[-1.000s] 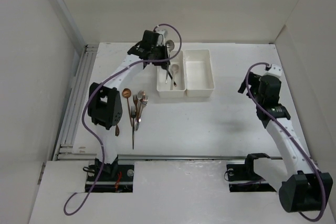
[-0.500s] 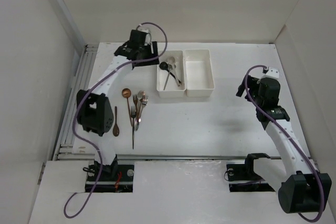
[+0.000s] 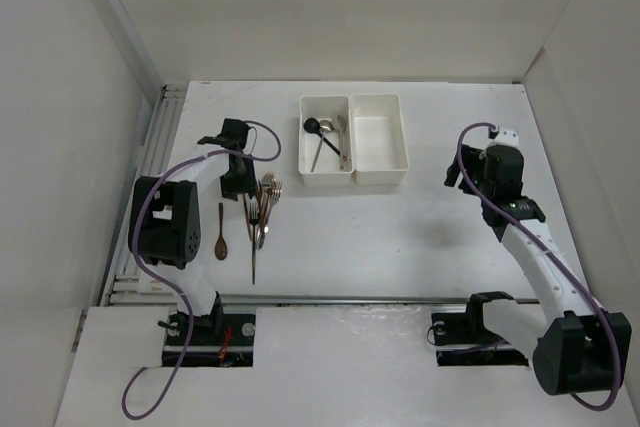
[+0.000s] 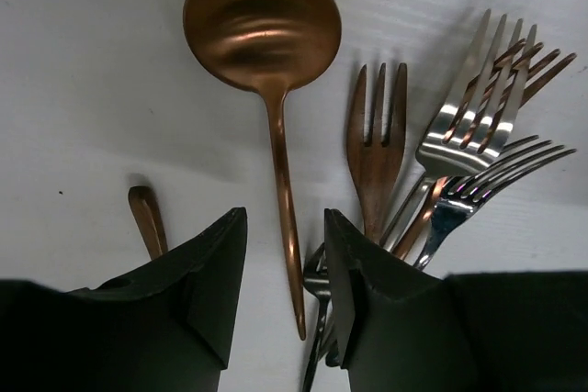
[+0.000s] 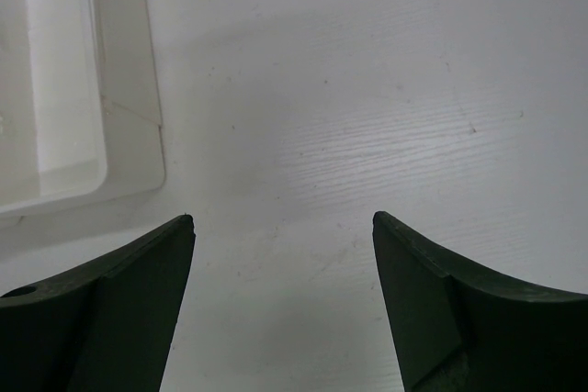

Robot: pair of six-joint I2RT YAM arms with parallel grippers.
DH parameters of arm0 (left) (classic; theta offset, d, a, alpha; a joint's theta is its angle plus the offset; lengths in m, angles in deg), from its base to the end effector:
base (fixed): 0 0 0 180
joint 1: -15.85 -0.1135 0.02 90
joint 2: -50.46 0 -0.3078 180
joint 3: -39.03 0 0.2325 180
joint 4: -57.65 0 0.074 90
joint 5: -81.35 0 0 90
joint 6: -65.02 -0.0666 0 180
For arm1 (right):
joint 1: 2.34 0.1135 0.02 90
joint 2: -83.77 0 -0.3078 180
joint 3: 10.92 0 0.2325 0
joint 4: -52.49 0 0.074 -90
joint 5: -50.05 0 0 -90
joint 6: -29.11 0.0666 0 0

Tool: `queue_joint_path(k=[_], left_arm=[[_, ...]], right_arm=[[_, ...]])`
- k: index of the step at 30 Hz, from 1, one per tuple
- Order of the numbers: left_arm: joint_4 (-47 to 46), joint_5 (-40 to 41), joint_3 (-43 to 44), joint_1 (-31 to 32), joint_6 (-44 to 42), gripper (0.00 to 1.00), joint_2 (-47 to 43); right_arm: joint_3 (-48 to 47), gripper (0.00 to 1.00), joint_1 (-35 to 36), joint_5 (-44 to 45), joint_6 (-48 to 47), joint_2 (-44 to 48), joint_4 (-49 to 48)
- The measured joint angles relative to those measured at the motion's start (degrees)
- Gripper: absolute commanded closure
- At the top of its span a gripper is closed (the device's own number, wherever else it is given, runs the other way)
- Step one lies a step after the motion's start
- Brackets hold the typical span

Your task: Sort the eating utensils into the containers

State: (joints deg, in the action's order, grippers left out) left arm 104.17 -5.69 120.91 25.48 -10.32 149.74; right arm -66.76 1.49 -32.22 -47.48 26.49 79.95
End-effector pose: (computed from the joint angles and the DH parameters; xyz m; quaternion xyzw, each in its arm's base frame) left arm 0.3489 -0.0557 0.2215 -0.0486 0.9727 -0.0229 0.2258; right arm 0.2087 0.0050 0.2990 0.1059 0.8534 0.0186 0.5101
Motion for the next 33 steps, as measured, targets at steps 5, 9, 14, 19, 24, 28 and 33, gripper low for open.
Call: queue_joint_path(k=[5,9,14,19,24,28,33], left_arm=[[-2.23,0.13,-1.38,-0.55,-1.11,0.68,0.46],[-4.26,-0.22,-2.8,-2.29,-1.27,0.73,1.62],[-6.08,-0.74,-3.06,-3.34,-1.88,0.77,2.75],[-6.54,-1.07,-2.73,-3.34,-2.43,1.0,3.34],[-4.76,-2.03,0.81,-3.52,-2.54,1.0,5.49],[-4.13,-2.62,3.52,-3.72,-2.99,1.0,6.38],[-0.2,-3.17,17.31,-3.5,-3.91,1.0,6.32]], right_arm=[[0.0,0.17,0.0,-0.02,0.13,0.22,0.28],[0.0,0.17,0.0,0.04,0.15,1.77,0.35],[0.0,0.17,0.0,1.36,0.04,3.65,0.59],[0.0,0.18,0.0,2.71,-0.04,4.07,1.05],[-0.09,0.18,0.0,2.69,-0.33,3.89,1.27],[-0.94,0.17,0.0,1.7,-0.7,2.62,1.53],[-1.86,0.16,0.0,0.76,-1.18,0.42,1.6]])
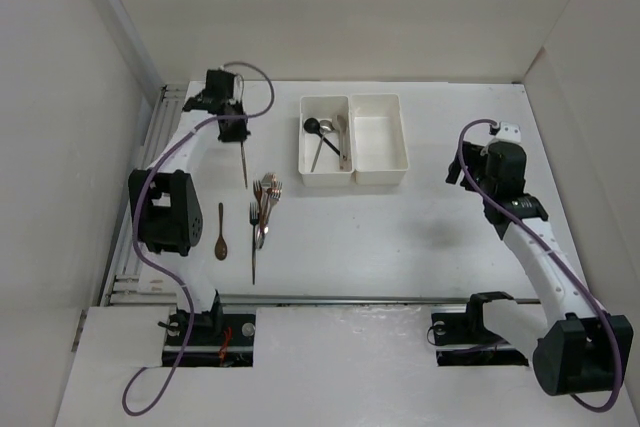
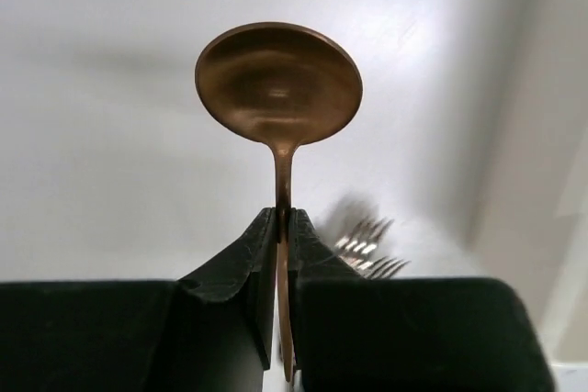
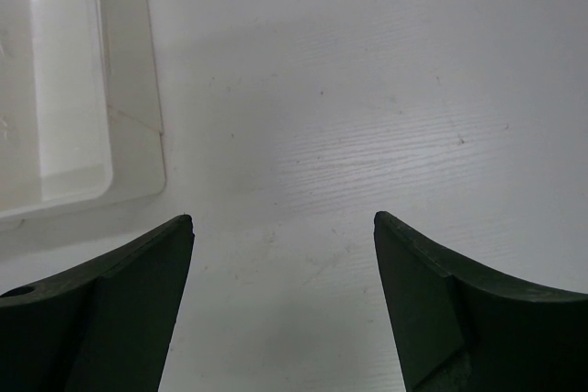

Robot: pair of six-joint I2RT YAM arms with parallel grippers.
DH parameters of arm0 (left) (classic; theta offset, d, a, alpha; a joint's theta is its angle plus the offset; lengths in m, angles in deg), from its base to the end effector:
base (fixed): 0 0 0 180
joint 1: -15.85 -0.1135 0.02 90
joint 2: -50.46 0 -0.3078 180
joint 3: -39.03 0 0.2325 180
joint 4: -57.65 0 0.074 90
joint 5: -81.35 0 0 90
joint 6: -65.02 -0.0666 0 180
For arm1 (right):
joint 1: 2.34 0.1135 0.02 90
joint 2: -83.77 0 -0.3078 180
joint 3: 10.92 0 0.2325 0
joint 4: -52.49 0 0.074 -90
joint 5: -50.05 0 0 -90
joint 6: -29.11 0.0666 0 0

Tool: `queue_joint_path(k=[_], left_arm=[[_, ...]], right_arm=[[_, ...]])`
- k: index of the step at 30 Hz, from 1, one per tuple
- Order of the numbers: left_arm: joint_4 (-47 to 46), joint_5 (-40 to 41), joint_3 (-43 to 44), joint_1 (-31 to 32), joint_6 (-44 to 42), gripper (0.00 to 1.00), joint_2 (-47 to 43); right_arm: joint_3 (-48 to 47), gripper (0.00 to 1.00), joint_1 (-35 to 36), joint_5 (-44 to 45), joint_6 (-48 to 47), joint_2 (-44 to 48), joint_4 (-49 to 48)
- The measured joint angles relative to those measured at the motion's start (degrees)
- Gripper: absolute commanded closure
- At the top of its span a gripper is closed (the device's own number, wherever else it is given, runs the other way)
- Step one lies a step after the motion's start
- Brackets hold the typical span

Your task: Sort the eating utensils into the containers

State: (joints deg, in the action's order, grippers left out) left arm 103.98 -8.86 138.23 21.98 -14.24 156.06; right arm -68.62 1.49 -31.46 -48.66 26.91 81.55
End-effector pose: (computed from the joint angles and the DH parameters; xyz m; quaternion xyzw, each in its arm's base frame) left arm 0.4165 -0.0450 0.2722 -0.0375 0.9468 -0.0486 0.3158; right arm 0.2076 0.0040 0.3085 0.1006 0.8507 0.0086 0.5158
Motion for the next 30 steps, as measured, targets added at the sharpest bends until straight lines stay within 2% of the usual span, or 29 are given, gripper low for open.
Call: queue_joint_path(k=[5,9,12,15,17,18,19,24,26,30], left_arm=[[-3.1,-4.79,17.68,3.63,1.55,1.0,-0.04],[-7.17,-12.9,24.46,10.19,3.98,0.89,2.36],[-9.2,-16.68,27.69,14.47,5.22,0.8,8.26],[-9.38,-18.62,28.39,16.92,5.66,0.7,14.84],[-9.11,-19.12,28.39,17.77,5.49,0.54,18.58],[-8.85,-19.04,28.39,18.08,5.38,0.41,19.87],[-8.35,-18.71,28.39,18.29,5.27,0.38,20.74],[-5.88,-16.5,27.63,17.46,4.48,0.38,18.4],[-5.2,-14.25,25.11,15.1,2.73,0.36,13.84],[-2.49,-8.35,16.63,6.4,-6.16,0.25,-0.68]], right_arm=[[-0.85,0.16,0.0,-0.66,-0.28,-1.42,0.02],[-1.36,0.16,0.0,-1.18,-0.55,-1.79,0.04],[-1.49,0.16,0.0,-1.27,-0.9,-1.73,0.09],[-1.46,0.16,0.0,-1.22,-1.09,-1.29,0.52],[-1.46,0.15,0.0,-1.22,-1.16,-0.61,0.55],[-1.46,0.15,0.0,-1.22,-1.2,-0.22,0.55],[-1.46,0.15,0.0,-1.2,-1.31,0.15,0.55],[-1.46,0.13,0.0,-1.51,-2.29,0.81,0.7],[-1.46,0.12,0.02,-1.75,-2.78,0.9,1.09],[-1.46,0.12,0.11,-2.82,-3.5,1.31,1.38]])
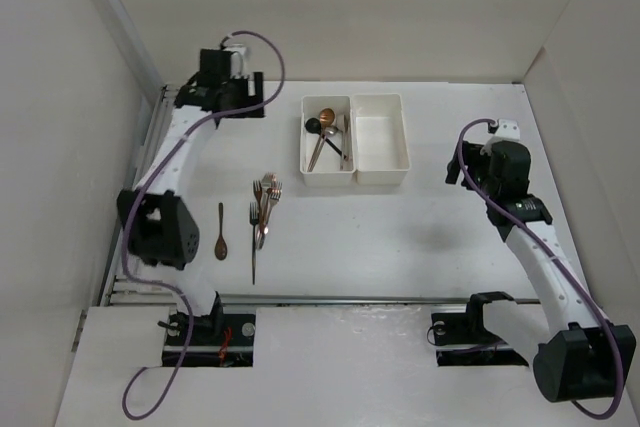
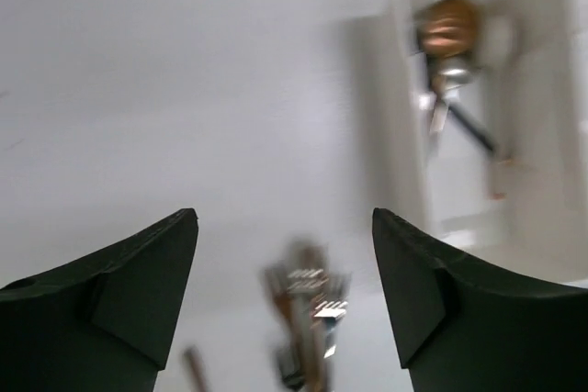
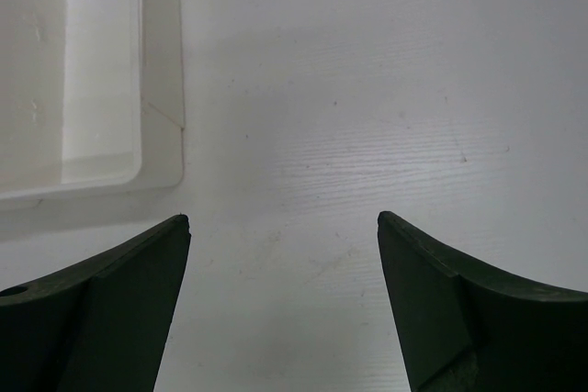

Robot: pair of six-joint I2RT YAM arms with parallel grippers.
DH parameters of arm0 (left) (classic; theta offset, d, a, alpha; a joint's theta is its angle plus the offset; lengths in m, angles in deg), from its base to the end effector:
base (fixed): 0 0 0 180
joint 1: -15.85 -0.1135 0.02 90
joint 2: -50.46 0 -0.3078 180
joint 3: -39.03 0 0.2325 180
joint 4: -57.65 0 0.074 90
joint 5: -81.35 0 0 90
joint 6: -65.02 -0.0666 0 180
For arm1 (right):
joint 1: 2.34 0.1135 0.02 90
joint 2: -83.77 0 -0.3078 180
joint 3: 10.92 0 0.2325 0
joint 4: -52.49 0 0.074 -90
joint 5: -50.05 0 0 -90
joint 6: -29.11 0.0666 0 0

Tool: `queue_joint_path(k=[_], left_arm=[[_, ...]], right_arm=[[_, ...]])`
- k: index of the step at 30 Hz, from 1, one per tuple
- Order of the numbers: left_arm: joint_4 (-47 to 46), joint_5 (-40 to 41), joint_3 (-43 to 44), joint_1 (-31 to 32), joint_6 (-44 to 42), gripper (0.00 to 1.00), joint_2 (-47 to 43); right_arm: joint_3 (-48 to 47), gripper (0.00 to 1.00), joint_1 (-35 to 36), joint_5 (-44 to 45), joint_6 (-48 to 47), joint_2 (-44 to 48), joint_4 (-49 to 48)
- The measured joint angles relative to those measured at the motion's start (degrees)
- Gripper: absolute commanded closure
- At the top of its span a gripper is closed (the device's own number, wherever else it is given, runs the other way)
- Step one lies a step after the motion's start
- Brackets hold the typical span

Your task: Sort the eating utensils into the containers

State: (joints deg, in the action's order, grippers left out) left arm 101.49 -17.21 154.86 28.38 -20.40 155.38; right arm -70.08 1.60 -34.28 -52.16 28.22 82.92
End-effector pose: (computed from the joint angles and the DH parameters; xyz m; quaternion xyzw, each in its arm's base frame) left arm 0.4322 -0.1062 0.3789 0.0963 0.8715 -0.1357 0.4613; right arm 0.2031 0.0074 0.3187 0.0614 0.8489 0.0159 0.5247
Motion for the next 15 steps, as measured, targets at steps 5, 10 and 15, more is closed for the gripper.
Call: queue_joint_path(k=[5,10,15], left_arm=[[6.49,8.11,-19.91,-7.23,-10.49,0.22,-16.52],[15.26,7.96,-37.62,-7.45,-16.52,0.22,-13.22],[17.49,7.96,-40.54,-9.77,-20.31,0.28,-9.07]], right_arm=[[0.0,0.11,0.79,-0.83,-0.35,0.33,0.02],[0.0,0.11,1.81,-1.31,-0.79,0.33,0.09],[0.0,0.11,2.08,-1.46,-1.29,0.35,0.66]])
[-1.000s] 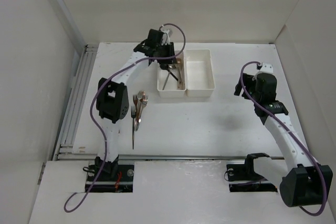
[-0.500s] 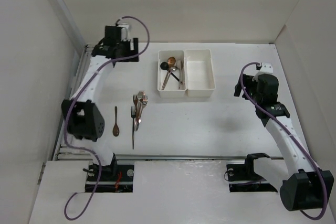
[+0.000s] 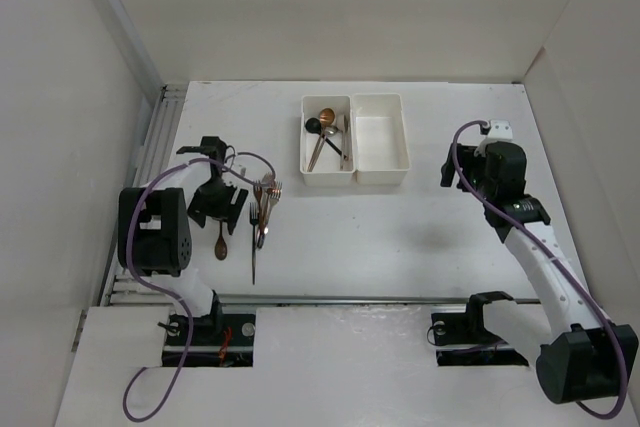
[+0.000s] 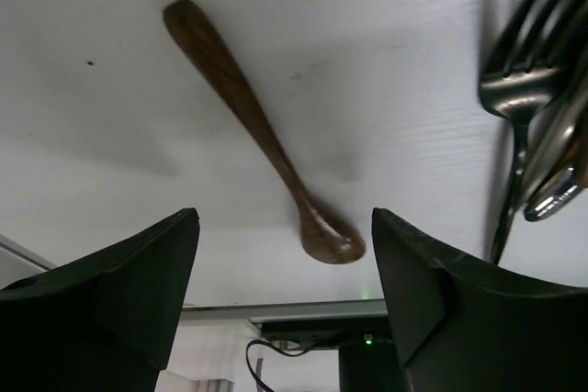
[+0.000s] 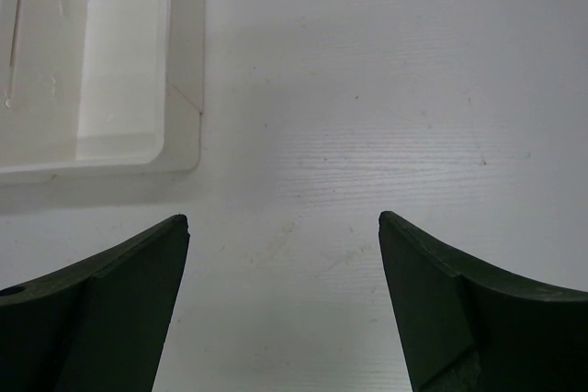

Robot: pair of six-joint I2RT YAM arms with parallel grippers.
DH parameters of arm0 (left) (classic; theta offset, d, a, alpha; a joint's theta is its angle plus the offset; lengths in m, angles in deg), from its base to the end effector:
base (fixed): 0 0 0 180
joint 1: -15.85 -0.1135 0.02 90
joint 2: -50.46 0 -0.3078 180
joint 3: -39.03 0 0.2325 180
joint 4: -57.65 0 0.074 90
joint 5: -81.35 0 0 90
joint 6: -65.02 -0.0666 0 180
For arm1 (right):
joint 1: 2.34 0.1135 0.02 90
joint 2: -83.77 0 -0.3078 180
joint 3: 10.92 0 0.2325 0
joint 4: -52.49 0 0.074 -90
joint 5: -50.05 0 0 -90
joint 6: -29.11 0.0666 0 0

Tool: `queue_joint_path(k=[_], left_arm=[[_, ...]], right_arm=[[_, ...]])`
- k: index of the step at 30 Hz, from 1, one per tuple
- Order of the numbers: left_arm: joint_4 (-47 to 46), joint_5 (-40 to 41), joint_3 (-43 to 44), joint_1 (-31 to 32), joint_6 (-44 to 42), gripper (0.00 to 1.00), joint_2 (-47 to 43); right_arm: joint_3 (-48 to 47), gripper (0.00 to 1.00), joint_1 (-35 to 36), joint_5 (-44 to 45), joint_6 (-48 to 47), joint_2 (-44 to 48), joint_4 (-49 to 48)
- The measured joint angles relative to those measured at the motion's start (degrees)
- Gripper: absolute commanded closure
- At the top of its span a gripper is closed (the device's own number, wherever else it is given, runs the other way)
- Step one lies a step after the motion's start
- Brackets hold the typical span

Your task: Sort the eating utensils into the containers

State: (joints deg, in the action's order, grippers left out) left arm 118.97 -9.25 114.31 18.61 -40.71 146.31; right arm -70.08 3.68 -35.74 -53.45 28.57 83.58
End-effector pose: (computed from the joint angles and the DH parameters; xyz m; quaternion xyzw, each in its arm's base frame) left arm 0.2885 -0.0146 0.1988 0.1606 0.9845 0.0028 0.0709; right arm 0.2007 0.0162 0.3183 0.0297 0.8524 0.0300 0.5213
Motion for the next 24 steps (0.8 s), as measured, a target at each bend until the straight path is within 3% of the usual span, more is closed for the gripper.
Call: queue_joint_path(k=[2,4,6,7,10,20,24], left_arm=[[-0.72,0.5,0.0,-0.87,-0.9,0.33,0.2],[-1.31,0.79,0.0,-1.46,-1.44,0.49,1.4],[-2.16,0.5,0.0,-1.64,-1.77,0.69,3.52],[-1.92,-0.17,0.22,-1.64,-1.7,0.84,4.68],[-1.2,-0.61,0.57,-1.44,-1.66,1.0,5.42],[0.2,-2.64,3.54,-3.63,-0.92,1.0,6.56],[0.74,-4.9,14.21,-4.81,-0.42,1.0,6.4]], right_arm=[[0.0,0.11,0.0,0.02,-0.15,0.17,0.17],[0.02,0.11,0.0,0.17,-0.17,0.81,0.31],[0.02,0.11,0.02,0.42,-0.17,1.9,0.39],[0.02,0.11,0.02,0.59,-0.17,2.47,0.39],[0.02,0.11,0.02,1.33,-0.17,3.76,0.48],[0.02,0.11,0.02,2.43,-0.5,4.09,1.62],[0.02,0.11,0.04,2.47,-0.63,4.11,1.62]])
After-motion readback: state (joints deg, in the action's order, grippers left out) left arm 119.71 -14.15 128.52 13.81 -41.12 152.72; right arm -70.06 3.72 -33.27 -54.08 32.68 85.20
